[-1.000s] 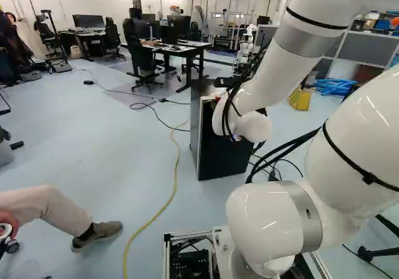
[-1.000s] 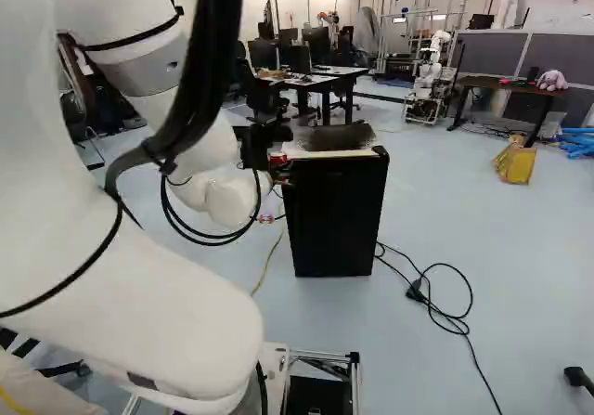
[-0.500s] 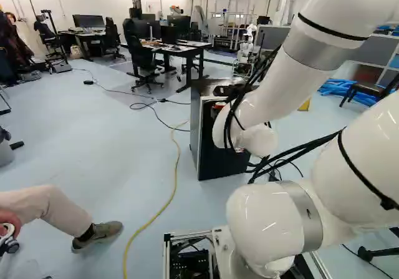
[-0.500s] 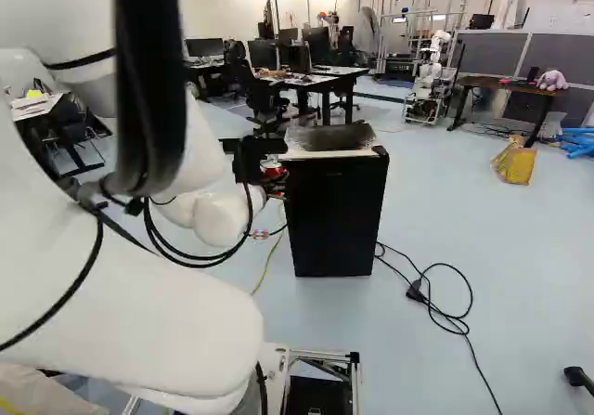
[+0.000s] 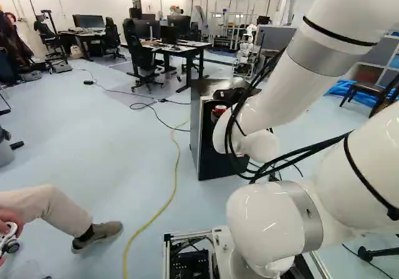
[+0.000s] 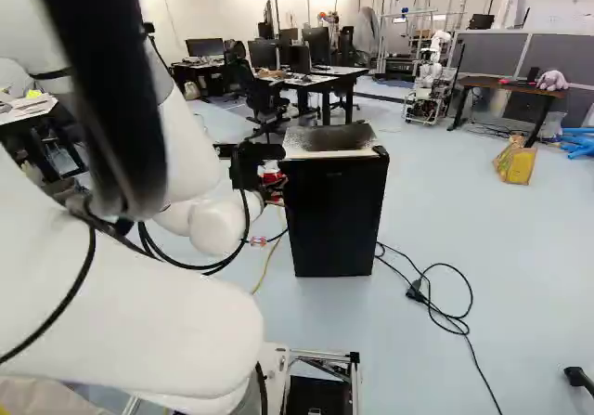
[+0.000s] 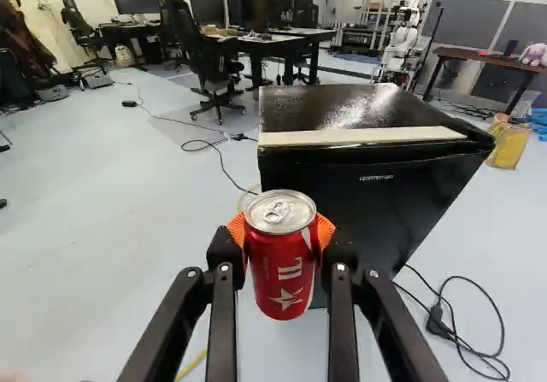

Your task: Grab a drink from the fridge

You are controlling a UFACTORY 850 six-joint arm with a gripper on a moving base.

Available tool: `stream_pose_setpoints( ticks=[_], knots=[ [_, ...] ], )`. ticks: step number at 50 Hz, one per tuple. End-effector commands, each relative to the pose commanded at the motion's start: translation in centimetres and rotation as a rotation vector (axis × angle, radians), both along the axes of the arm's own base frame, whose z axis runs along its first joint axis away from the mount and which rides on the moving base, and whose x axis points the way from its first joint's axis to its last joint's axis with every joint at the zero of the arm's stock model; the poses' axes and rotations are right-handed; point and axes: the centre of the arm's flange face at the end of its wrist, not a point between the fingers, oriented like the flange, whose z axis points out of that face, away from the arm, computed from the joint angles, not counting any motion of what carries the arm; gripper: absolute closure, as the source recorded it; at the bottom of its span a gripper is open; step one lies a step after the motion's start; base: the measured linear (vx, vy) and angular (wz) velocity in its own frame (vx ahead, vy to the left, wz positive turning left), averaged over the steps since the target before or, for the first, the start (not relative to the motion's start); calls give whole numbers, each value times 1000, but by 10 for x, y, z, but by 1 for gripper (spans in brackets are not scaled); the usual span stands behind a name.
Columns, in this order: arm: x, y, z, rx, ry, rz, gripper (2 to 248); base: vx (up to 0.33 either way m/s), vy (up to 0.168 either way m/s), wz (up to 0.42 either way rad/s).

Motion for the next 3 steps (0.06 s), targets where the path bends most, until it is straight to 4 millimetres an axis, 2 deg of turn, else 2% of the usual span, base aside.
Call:
stream_pose_setpoints(
  ticks=[3],
  knots=[
    [0, 0, 0, 0, 0, 0, 152, 0, 0, 0]
  ],
)
